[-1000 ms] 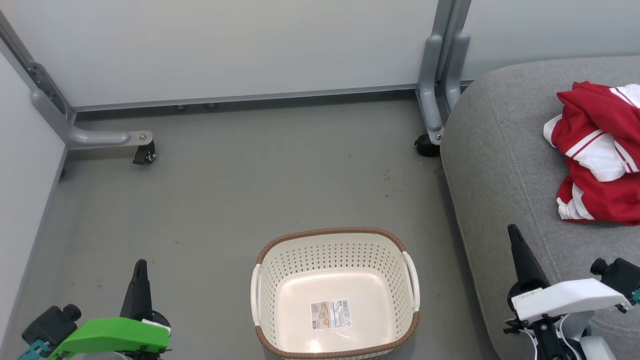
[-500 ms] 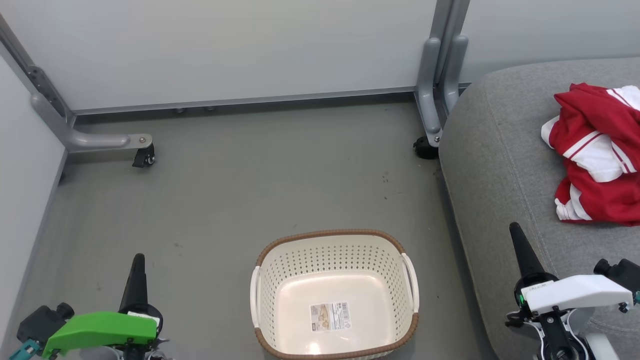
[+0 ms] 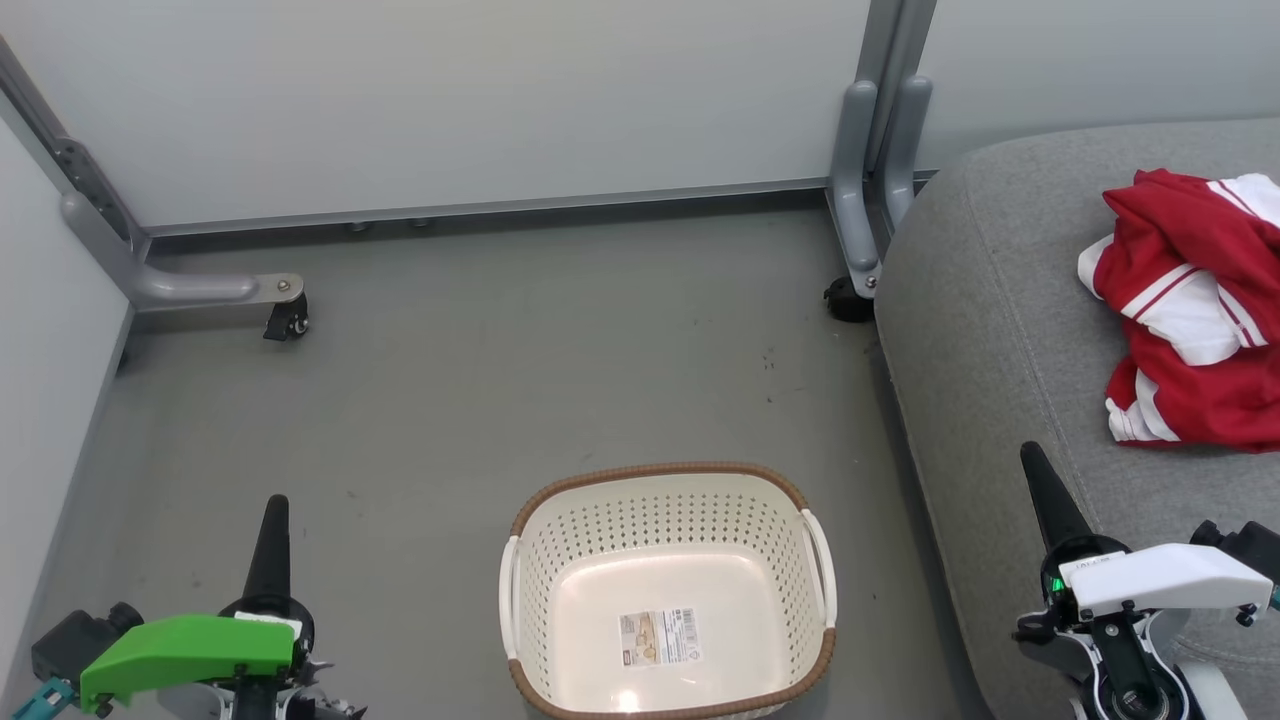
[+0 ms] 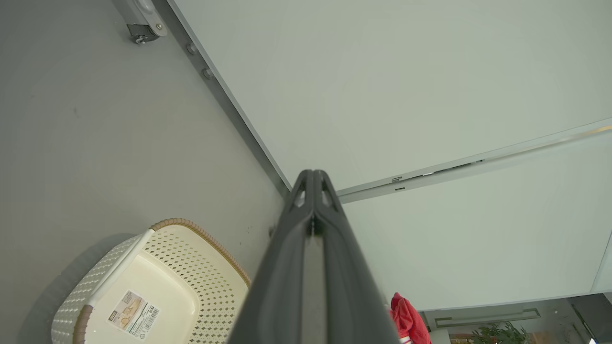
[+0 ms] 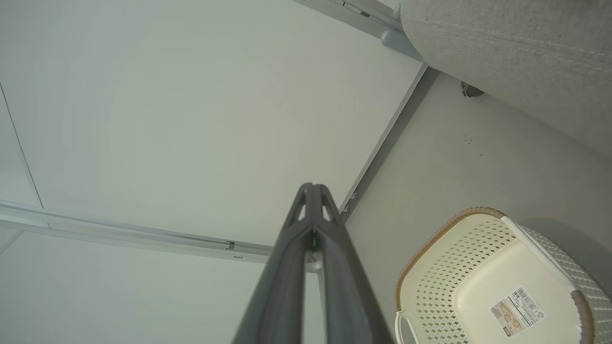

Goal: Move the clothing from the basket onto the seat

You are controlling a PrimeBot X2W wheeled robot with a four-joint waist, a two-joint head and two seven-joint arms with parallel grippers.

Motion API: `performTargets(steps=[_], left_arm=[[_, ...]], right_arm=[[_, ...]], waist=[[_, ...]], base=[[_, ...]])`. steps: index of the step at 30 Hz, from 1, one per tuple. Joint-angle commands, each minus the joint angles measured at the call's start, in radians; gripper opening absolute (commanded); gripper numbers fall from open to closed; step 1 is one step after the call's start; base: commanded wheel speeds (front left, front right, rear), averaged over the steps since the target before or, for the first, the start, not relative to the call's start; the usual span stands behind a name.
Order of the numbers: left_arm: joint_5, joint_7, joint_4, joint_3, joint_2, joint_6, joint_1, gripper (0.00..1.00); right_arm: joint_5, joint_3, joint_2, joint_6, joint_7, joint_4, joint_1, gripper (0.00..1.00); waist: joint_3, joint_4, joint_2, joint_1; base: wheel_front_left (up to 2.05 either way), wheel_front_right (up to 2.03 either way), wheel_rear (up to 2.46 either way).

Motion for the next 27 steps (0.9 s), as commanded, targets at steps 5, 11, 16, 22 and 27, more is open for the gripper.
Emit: performTargets(steps=[5, 11, 16, 22, 27], left_arm=[[-0.061, 0.015, -0.001, 0.013, 0.001, -0.010, -0.031, 0.00], [-0.114, 0.027, 0.001, 0.019, -0.001, -0.011, -0.034, 0.00], [-0.154, 0.037, 0.002, 0.023, -0.003, -0.015, -0.040, 0.00], [-0.200, 0.050, 0.003, 0.029, -0.005, -0.017, -0.045, 0.00], [-0.237, 0.059, 0.005, 0.034, -0.006, -0.020, -0.049, 0.00]], right_arm=[[0.063, -0.009, -0.006, 0.001, 0.010, 0.008, -0.026, 0.00], [0.113, -0.014, -0.005, 0.001, 0.020, 0.019, -0.031, 0.00], [0.155, -0.019, -0.004, 0.001, 0.027, 0.028, -0.037, 0.00], [0.201, -0.024, -0.003, 0.000, 0.036, 0.038, -0.045, 0.00], [0.237, -0.029, -0.002, 0.000, 0.043, 0.046, -0.048, 0.00]], waist=[[-0.003, -0.001, 0.0000, 0.0000], [-0.006, -0.003, 0.0000, 0.0000], [-0.008, -0.004, 0.0000, 0.0000], [-0.011, -0.005, 0.0000, 0.0000], [-0.014, -0.006, 0.0000, 0.0000]], base=[[0.00, 0.00, 0.00], [0.00, 0.00, 0.00], [0.00, 0.00, 0.00], [0.00, 0.00, 0.00], [0.00, 0.00, 0.00]])
